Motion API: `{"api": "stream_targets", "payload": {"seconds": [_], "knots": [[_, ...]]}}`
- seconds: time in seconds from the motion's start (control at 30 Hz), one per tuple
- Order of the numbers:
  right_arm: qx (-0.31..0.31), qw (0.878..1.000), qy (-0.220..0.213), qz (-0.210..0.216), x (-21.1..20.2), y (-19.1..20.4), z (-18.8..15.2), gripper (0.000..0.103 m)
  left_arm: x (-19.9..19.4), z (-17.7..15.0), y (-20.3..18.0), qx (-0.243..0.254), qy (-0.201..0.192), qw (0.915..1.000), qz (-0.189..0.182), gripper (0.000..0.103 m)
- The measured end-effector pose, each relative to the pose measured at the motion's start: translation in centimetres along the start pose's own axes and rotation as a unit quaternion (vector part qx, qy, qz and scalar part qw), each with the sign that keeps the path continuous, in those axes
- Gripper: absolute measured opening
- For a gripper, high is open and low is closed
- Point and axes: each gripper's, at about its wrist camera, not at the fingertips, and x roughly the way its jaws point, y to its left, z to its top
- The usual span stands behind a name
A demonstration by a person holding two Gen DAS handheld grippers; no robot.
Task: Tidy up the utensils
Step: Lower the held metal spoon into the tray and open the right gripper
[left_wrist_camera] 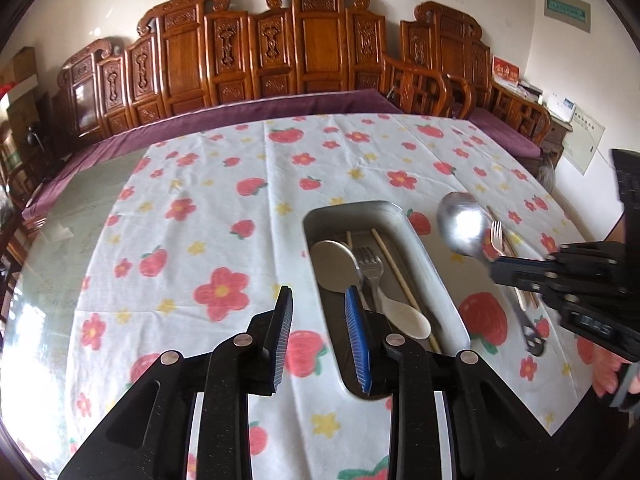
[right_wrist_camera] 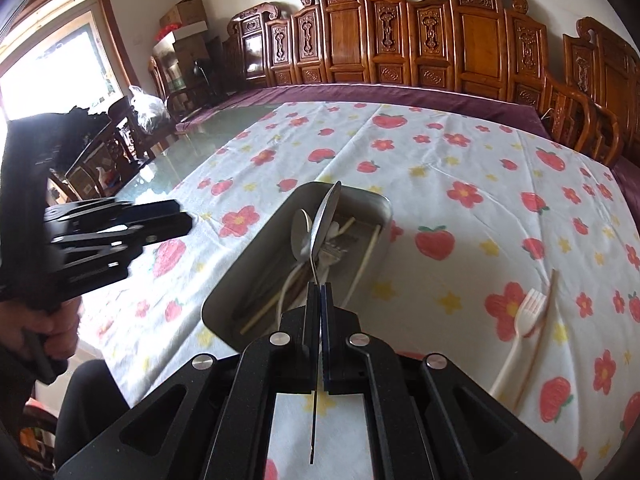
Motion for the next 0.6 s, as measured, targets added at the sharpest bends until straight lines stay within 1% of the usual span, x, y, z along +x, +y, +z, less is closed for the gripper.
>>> {"api": "stream_targets", "payload": {"seconds": [0.33, 0.47, 0.6], "knots": [[0.028, 1.000, 0.006, -0.004, 4.3, 1.5, 3.2, 0.002, -1.8, -0.5, 3.0, -0.010, -0.015, 0.9998, 0.013, 0.026], [0.031, 0.999, 0.014, -0.017, 6.2, 1.8, 3.9, 0.002, -2.2, -0.6, 3.8, -0.014, -0.016, 0.9996, 0.016, 0.026], [0.048, 0.998, 0.023, -0.025, 8.1, 1.3, 4.0, 0.002, -2.1, -0.8, 4.0, -0.014, -0.014, 0.9996, 0.019, 0.026]]}}
